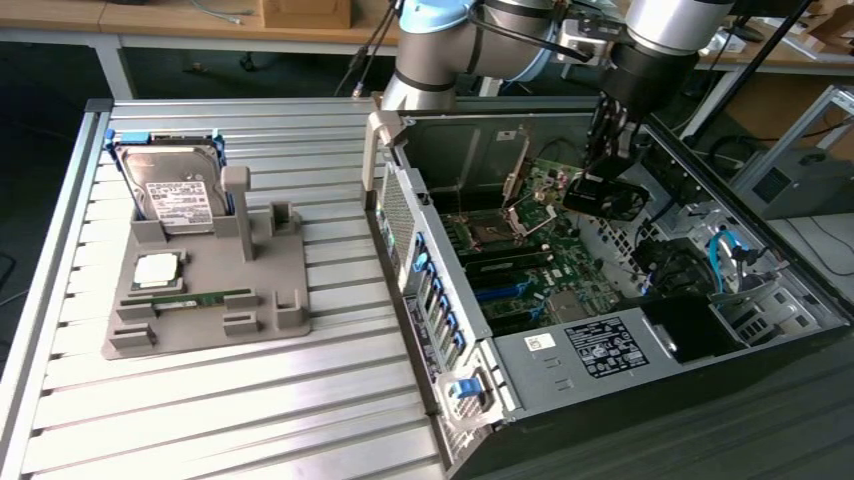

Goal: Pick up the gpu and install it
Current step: 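Insert the gpu into the slot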

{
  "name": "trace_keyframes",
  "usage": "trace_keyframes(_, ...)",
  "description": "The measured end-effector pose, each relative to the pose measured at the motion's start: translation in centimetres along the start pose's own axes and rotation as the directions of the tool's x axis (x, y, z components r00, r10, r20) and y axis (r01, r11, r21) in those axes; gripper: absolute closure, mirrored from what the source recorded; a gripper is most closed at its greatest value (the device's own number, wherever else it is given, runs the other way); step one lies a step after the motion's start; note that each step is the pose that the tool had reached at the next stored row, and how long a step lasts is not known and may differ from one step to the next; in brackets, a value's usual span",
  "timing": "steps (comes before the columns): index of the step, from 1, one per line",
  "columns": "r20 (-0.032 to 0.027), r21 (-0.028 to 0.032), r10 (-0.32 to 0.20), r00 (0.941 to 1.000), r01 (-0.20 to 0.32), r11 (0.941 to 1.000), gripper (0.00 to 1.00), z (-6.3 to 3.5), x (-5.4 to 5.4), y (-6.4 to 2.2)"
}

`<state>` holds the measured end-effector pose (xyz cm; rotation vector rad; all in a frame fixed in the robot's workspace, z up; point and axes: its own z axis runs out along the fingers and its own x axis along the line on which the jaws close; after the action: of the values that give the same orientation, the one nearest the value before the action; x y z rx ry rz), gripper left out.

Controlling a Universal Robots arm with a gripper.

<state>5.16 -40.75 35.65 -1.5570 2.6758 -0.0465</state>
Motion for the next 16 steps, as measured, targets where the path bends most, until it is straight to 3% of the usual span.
trace_keyframes(16, 0.0024, -0.0011, -0.048, 0.9988, 0.048, 0.9988, 0.73, 0.05, 0.00, 0.00)
